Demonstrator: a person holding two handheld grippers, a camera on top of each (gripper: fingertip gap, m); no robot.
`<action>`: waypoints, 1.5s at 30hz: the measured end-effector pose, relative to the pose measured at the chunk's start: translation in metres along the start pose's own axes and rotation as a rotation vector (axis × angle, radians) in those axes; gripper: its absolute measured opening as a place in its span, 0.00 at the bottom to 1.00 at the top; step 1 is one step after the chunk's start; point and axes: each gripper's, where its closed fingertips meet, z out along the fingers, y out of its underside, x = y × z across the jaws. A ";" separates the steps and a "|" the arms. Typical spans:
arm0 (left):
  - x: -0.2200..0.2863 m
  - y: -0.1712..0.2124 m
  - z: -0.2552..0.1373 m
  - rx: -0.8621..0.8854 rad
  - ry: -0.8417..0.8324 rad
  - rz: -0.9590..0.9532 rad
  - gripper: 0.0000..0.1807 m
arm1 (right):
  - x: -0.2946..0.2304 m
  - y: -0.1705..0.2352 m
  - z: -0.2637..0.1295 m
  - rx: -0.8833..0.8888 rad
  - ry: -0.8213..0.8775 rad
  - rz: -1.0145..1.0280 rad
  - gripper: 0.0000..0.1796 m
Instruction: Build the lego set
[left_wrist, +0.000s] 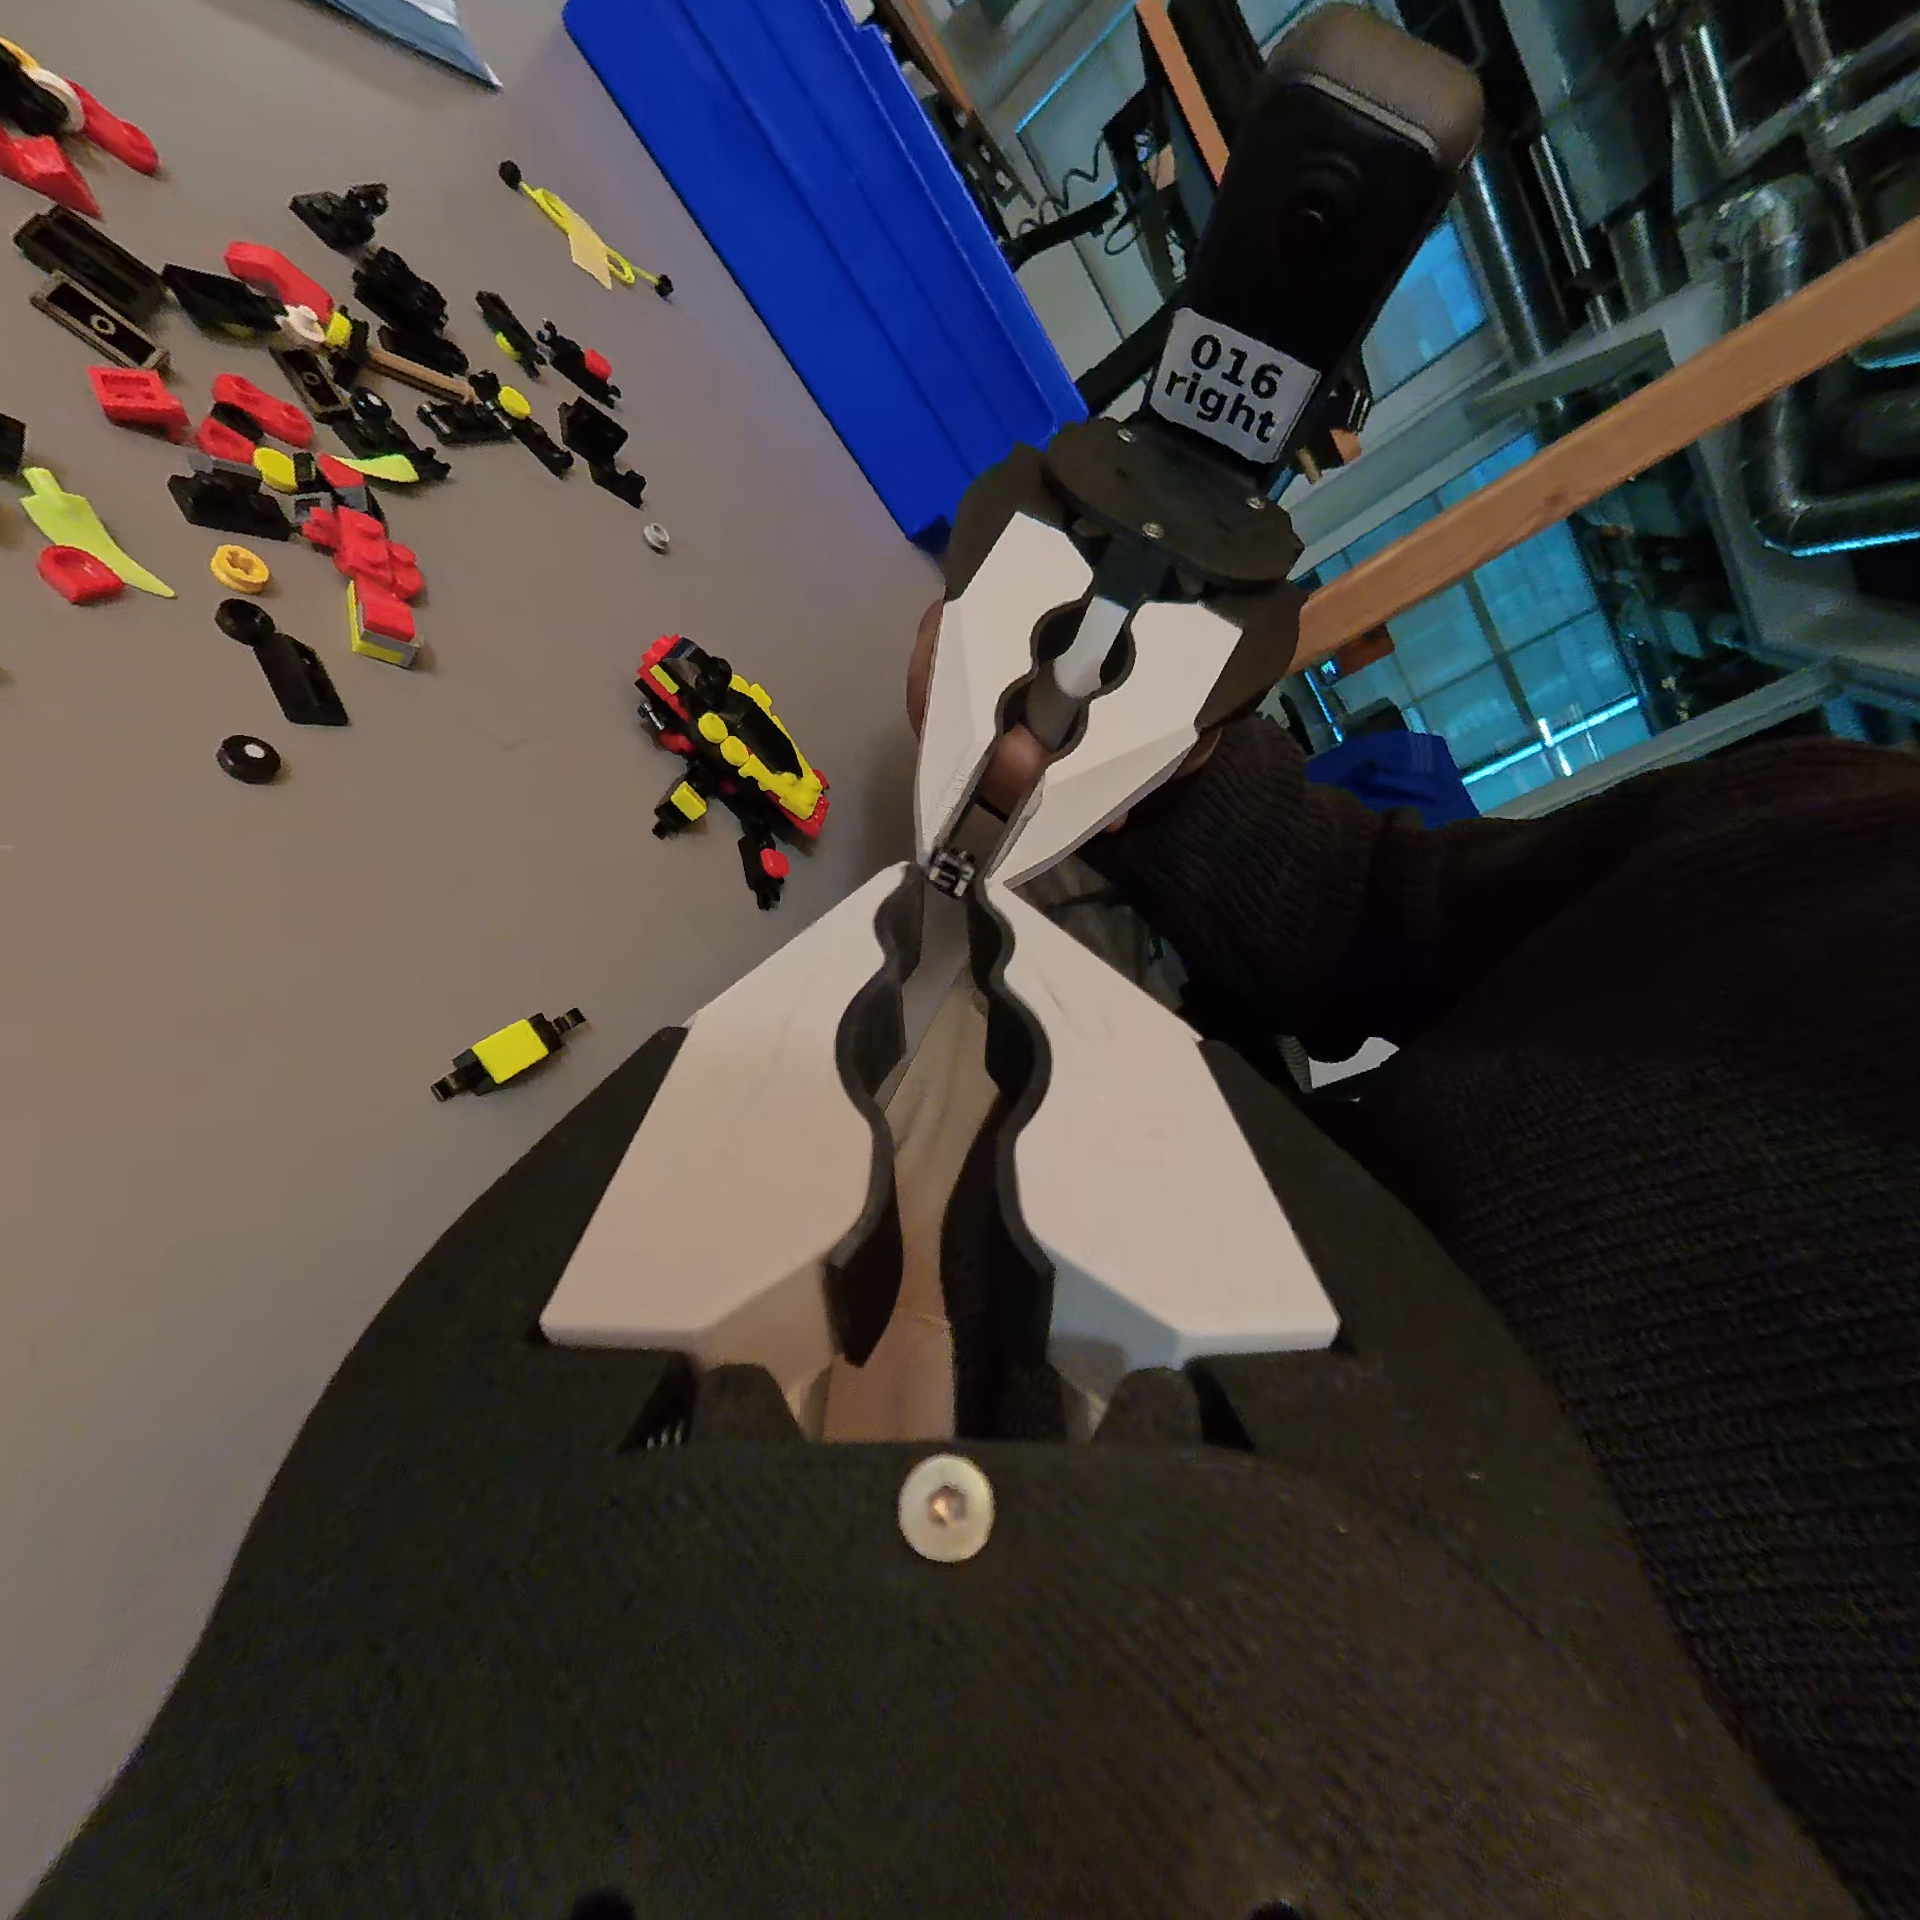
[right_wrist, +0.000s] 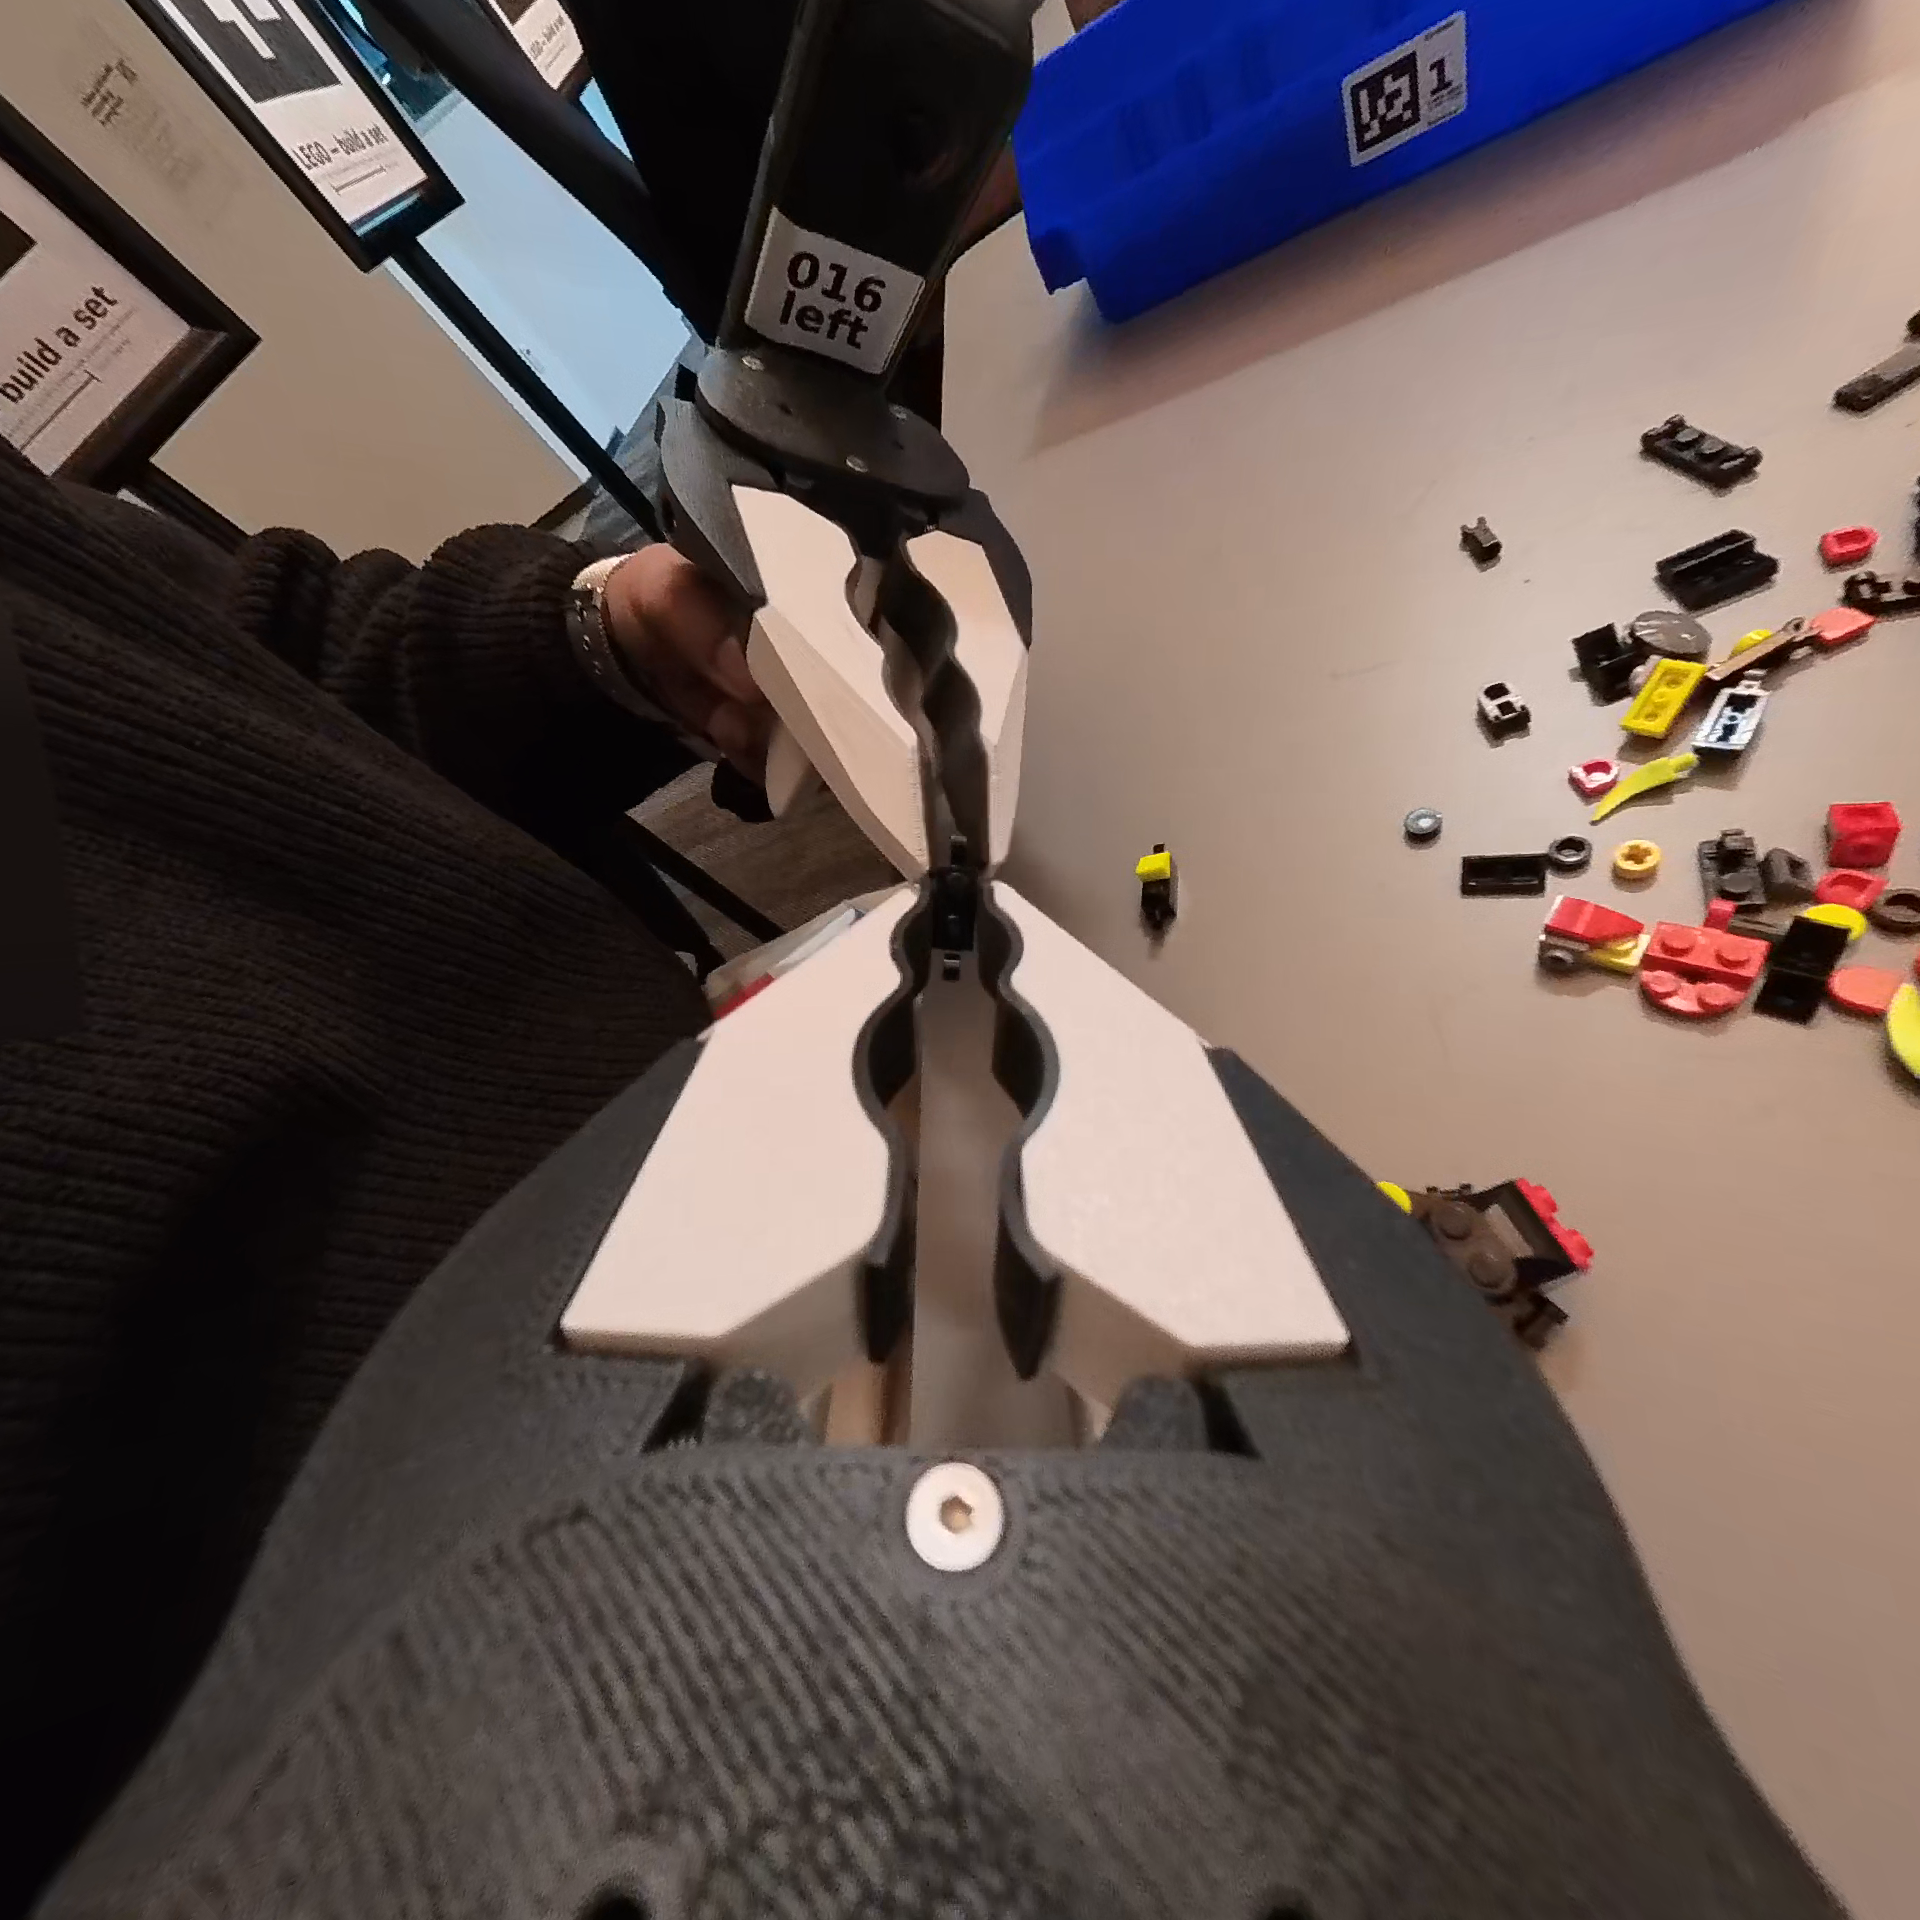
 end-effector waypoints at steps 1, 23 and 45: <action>-0.001 0.000 0.000 0.001 -0.002 -0.003 0.04 | 0.000 -0.001 0.000 0.005 -0.004 0.006 0.04; -0.003 0.003 0.002 -0.021 -0.031 0.012 0.08 | -0.003 -0.026 -0.022 0.195 -0.199 0.226 0.03; -0.071 0.022 -0.009 -0.263 -0.630 0.538 0.13 | 0.040 0.058 0.017 -0.433 0.394 -0.437 0.04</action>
